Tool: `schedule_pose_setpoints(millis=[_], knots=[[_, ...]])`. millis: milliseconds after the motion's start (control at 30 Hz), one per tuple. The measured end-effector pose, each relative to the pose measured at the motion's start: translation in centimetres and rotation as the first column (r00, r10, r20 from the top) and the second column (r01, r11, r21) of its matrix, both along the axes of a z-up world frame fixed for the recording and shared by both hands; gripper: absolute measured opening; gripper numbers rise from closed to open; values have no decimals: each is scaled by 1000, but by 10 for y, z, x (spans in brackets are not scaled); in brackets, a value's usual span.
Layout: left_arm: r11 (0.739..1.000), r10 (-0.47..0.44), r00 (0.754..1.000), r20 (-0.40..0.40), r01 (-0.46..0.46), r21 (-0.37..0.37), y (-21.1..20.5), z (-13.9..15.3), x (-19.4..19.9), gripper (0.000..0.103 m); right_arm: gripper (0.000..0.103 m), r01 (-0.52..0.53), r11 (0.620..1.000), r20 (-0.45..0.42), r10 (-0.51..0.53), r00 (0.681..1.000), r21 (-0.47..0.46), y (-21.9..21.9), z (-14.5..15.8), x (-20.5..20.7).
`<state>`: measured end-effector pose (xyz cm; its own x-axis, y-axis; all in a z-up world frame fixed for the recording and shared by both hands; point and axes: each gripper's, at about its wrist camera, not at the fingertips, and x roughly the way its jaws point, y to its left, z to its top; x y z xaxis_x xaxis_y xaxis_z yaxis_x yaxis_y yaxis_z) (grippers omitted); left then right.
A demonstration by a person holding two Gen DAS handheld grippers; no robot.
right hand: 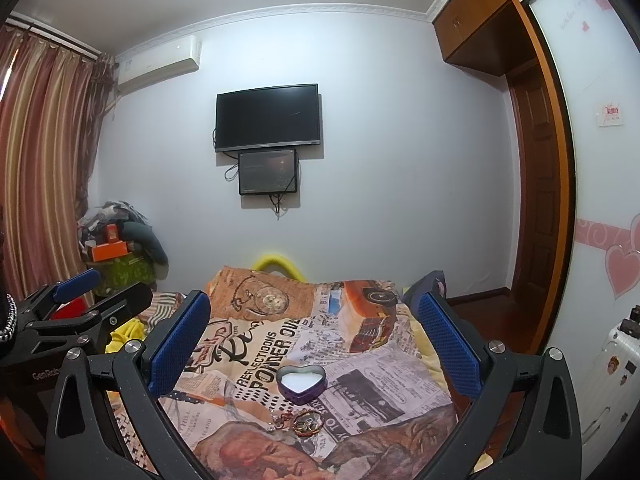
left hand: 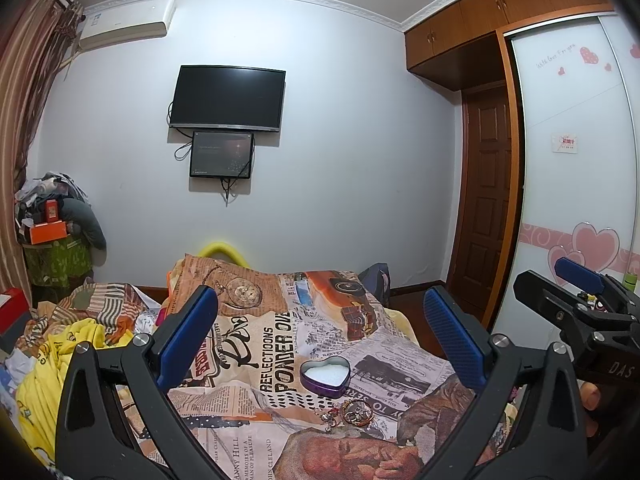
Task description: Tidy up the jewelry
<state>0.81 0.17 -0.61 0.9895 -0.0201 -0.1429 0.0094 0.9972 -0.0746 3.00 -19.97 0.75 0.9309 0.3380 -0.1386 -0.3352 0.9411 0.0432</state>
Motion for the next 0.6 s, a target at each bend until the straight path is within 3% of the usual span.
schedule_pose_setpoints(millis=[600], knots=[[1000,12,999,-35,-12,-14,10,-8,14,103,103,-2,1000,-27,1,1000,-25,8,-7,11]])
